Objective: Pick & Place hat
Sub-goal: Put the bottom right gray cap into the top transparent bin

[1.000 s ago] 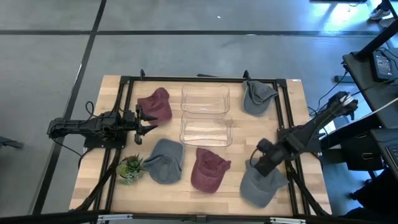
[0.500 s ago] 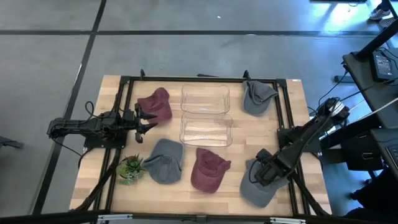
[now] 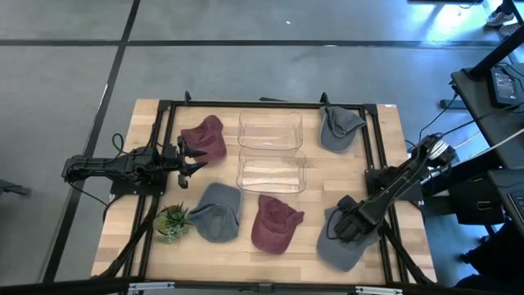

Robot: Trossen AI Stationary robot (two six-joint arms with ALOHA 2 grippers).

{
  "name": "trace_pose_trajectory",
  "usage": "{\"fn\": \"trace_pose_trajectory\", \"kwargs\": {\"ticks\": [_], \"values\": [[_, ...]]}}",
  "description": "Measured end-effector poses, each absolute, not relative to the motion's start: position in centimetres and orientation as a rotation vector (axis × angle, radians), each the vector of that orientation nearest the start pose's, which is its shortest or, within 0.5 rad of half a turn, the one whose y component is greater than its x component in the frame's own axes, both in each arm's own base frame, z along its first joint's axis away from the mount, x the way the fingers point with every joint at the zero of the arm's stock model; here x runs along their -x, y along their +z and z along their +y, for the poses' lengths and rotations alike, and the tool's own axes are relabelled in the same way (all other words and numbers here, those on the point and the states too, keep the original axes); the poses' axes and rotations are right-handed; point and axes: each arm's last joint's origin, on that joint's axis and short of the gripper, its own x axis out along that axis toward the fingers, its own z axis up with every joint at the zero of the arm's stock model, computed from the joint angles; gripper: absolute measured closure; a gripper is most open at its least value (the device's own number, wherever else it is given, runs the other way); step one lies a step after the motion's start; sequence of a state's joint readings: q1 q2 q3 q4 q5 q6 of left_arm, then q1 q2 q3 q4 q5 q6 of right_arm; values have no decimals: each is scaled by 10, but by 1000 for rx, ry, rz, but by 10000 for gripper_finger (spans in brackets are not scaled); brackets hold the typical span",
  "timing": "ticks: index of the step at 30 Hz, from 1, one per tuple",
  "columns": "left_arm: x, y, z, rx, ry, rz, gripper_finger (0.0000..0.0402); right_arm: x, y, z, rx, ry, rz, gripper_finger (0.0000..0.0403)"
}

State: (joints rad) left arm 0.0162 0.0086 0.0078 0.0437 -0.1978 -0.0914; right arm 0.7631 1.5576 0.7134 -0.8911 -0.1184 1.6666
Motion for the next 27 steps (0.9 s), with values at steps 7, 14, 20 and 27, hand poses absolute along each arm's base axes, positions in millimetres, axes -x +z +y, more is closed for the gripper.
{"fn": "trace_pose_trajectory", "kwargs": {"ticks": [7, 14, 20, 27], "values": [[-97, 170, 7, 95, 214, -52, 233, -144, 123, 143, -654, -817, 1622, 219], [-97, 170, 8, 96, 226, -54, 233, -145, 122, 143, -640, -775, 1625, 292], [-97, 170, 8, 96, 230, -56, 233, -144, 122, 142, -615, -789, 1627, 368], [-97, 170, 8, 96, 232, -57, 233, -144, 145, 143, -463, -921, 1632, 368]]}}
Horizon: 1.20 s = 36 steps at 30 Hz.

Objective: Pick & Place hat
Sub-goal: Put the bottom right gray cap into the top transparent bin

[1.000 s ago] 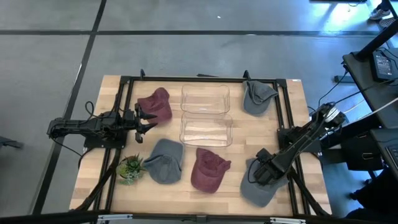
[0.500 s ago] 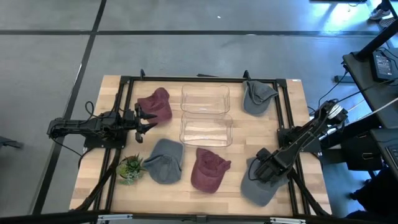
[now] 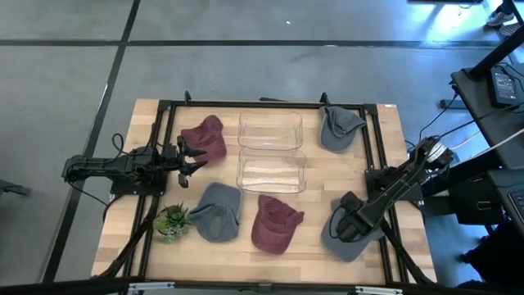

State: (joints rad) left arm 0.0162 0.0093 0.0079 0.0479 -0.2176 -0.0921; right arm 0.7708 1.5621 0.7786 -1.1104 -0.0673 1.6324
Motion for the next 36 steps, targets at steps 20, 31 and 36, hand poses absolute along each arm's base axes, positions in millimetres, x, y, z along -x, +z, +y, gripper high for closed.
{"fn": "trace_pose_trajectory", "kwargs": {"ticks": [20, 31, 36], "values": [[-97, 170, 8, 96, 248, -58, 233, -174, 267, 149, -117, -782, 1249, 368], [-97, 170, 9, 96, 256, -56, 233, -189, 312, 130, 56, -539, 1226, 368], [-97, 170, 9, 96, 256, -55, 233, -185, 356, 123, 76, -436, 1080, 368]]}}
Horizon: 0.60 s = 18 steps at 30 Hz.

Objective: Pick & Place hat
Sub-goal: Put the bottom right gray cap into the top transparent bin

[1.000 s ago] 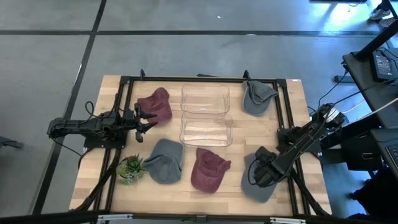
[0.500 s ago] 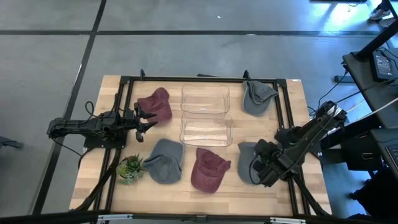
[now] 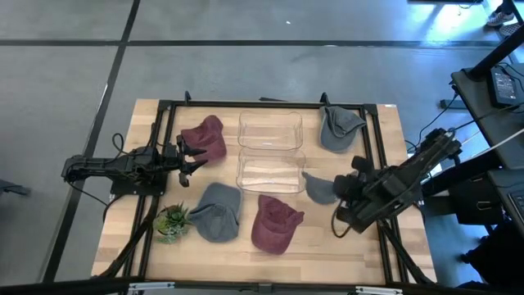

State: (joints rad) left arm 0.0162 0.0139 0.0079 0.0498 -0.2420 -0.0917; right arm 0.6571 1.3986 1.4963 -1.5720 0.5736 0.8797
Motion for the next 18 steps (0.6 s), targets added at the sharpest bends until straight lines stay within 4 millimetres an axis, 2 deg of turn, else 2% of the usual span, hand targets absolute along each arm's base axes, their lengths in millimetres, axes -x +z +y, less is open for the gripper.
{"fn": "trace_pose_trajectory", "kwargs": {"ticks": [6, 10, 18], "values": [[-97, 170, 8, 96, 256, -55, 233, -182, 405, 108, 216, -377, 899, 368], [-97, 170, 9, 96, 256, -55, 233, -186, 433, 92, 405, -422, 792, 368], [-97, 170, 9, 89, 256, -55, 233, -223, 460, 44, 736, -497, 752, 368]]}}
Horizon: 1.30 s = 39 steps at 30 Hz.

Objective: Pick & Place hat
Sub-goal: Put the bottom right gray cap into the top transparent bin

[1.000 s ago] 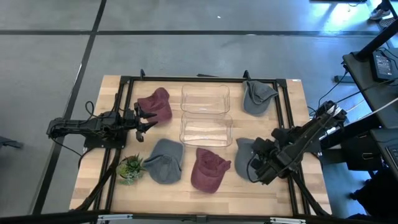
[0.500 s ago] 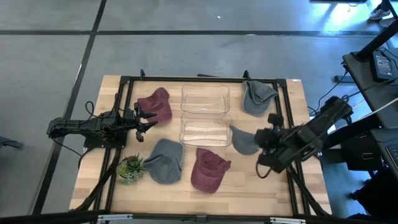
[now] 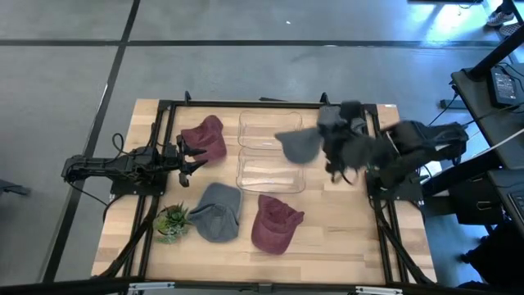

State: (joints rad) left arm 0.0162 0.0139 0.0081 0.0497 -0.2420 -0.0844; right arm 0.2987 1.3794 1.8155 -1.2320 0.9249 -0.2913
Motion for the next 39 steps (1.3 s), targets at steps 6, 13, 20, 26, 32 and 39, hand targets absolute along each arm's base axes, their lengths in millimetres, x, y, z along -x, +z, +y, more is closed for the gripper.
{"fn": "trace_pose_trajectory", "kwargs": {"ticks": [6, 13, 20, 26, 32, 39], "values": [[-97, 170, 9, 89, 256, -54, 233, -255, 469, 1, 831, -485, 714, 368], [-97, 170, 9, 88, 256, -55, 233, -297, 448, -54, 795, -361, 736, 368], [-97, 170, 8, 88, 256, -54, 233, -344, 399, -109, 778, -322, 871, 368], [-97, 170, 8, 88, 256, -54, 233, -369, 356, -142, 720, -286, 974, 368], [-97, 170, 9, 88, 256, -54, 233, -380, 332, -156, 639, -297, 1021, 368], [-97, 170, 9, 88, 256, -54, 233, -385, 326, -156, 535, -262, 968, 368]]}}
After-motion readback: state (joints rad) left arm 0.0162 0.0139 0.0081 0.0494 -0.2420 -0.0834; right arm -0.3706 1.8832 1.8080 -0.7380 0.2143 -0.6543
